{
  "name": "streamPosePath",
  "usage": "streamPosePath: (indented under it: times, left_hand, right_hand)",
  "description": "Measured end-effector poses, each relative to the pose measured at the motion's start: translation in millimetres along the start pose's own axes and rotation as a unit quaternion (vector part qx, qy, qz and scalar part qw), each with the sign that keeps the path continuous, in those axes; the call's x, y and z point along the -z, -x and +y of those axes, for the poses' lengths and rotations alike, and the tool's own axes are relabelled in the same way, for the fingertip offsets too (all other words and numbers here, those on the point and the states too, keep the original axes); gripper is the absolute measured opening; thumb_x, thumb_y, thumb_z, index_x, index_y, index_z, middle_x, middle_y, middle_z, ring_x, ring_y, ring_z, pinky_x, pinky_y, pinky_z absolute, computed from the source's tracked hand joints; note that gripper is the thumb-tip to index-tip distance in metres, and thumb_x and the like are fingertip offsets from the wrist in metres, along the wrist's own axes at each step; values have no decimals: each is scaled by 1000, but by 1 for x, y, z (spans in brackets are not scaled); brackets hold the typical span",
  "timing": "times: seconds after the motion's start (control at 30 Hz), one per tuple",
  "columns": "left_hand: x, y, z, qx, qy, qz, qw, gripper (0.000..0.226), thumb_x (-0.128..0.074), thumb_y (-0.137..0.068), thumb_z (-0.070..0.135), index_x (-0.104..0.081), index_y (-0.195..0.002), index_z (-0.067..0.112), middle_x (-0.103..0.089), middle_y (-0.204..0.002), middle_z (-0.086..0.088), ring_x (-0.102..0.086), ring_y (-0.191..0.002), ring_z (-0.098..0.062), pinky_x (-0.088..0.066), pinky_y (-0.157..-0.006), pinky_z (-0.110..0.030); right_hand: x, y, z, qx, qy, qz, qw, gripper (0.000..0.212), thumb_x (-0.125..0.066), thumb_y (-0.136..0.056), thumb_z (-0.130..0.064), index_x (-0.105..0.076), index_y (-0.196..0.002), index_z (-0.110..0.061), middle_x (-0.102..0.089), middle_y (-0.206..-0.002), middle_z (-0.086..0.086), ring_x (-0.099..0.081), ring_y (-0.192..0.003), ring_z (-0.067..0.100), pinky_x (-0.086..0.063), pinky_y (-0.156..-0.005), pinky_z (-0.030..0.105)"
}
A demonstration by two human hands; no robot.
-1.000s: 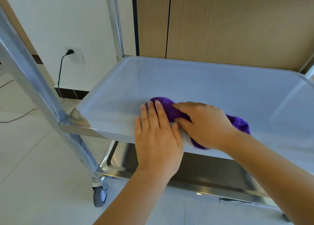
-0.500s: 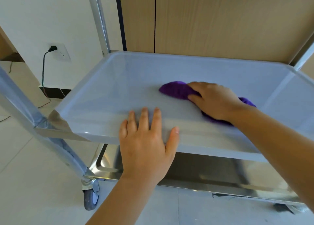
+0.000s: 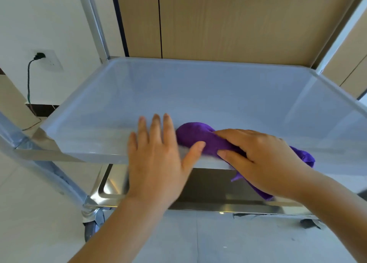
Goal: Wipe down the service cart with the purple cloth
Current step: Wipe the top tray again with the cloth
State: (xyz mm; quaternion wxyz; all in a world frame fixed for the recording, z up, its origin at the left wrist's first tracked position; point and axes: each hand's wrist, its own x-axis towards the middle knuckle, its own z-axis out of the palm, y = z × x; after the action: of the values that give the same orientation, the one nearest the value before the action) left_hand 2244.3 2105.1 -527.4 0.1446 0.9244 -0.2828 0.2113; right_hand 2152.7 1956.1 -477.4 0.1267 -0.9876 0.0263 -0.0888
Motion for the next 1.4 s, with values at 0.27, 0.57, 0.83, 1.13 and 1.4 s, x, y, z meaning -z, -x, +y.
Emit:
streamPosePath:
  times: [0.27, 0.57, 0.83, 1.13, 1.4]
  left_hand:
    - [-18, -7, 77, -75, 80, 27, 994, 67, -17, -96, 44, -43, -134, -4, -47, -136, -23, -40, -130, -39, -32, -103, -52]
    - [-25, -17, 107, -75, 48, -29, 996, 89, -2, -90, 64, -47, -133, 0, -52, -134, -18, -44, -129, -33, -40, -95, -56]
    - [-27, -22, 108, -77, 46, -30, 995, 89, 0, -89, 67, -47, -135, 6, -52, -133, -20, -46, -126, -38, -38, -94, -61]
    - [-30, -16, 103, -96, 17, -7, 995, 83, -4, -90, 64, -52, -131, 11, -48, -135, -23, -43, -127, -41, -33, -96, -64]
    - [-29, -13, 130, -119, 25, 19, 992, 71, -24, -88, 57, -58, -125, 7, -53, -132, -20, -48, -125, -35, -34, -93, -65]
  right_hand:
    - [6, -22, 45, -14, 31, 2, 999, 28, -37, -96, -33, -50, -121, -34, -63, -105, -13, -58, -93, 13, -49, -82, 34]
    - [13, -63, 120, -168, 69, 39, 982, 29, -40, -96, -38, -52, -118, -22, -62, -111, 4, -54, -98, 27, -45, -80, 37]
    - [12, 19, 72, -85, 121, 72, 986, 27, -35, -95, -36, -53, -113, -29, -64, -93, -10, -59, -82, 14, -47, -65, 25]
    - [16, 46, 96, -128, 107, 145, 975, 31, -43, -91, -42, -62, -108, -25, -68, -82, -4, -59, -70, 20, -43, -62, 28]
    - [44, 8, 182, -278, 125, 89, 948, 30, -41, -96, -38, -57, -115, -21, -63, -104, 9, -54, -88, 26, -44, -73, 35]
